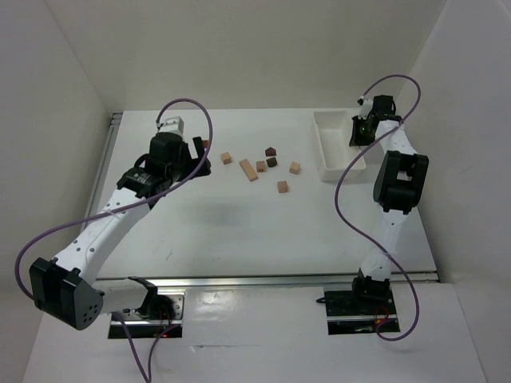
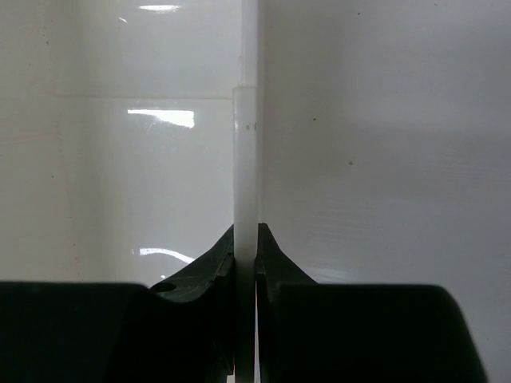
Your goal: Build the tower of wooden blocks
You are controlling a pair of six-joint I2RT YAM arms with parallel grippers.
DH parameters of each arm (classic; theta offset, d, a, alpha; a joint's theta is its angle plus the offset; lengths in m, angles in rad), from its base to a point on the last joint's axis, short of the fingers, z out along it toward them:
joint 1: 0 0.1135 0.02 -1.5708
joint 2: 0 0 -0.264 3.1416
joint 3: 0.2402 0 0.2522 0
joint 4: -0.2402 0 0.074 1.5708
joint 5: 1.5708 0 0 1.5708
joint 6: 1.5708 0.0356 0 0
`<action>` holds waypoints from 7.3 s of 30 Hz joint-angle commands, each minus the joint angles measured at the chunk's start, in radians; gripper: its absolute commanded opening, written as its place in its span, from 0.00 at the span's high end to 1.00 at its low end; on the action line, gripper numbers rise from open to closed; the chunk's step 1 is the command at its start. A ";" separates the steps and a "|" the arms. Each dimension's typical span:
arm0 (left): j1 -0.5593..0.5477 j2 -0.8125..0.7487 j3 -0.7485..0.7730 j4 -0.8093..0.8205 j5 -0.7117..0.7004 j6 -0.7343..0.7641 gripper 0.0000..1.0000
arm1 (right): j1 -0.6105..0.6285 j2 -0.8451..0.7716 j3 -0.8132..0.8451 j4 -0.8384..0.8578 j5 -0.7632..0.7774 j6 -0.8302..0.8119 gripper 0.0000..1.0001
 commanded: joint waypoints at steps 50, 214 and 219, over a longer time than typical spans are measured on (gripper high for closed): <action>0.000 -0.259 -0.140 -0.042 -0.011 -0.044 0.00 | 0.708 -0.208 -0.181 0.343 -0.050 -0.010 0.04; 0.124 1.076 0.834 -0.191 0.645 1.234 0.15 | 0.450 -0.397 -0.357 0.037 -0.352 -0.470 0.19; 0.124 1.113 0.875 -0.180 0.606 1.243 0.16 | 0.450 -0.397 -0.357 0.037 -0.352 -0.470 0.19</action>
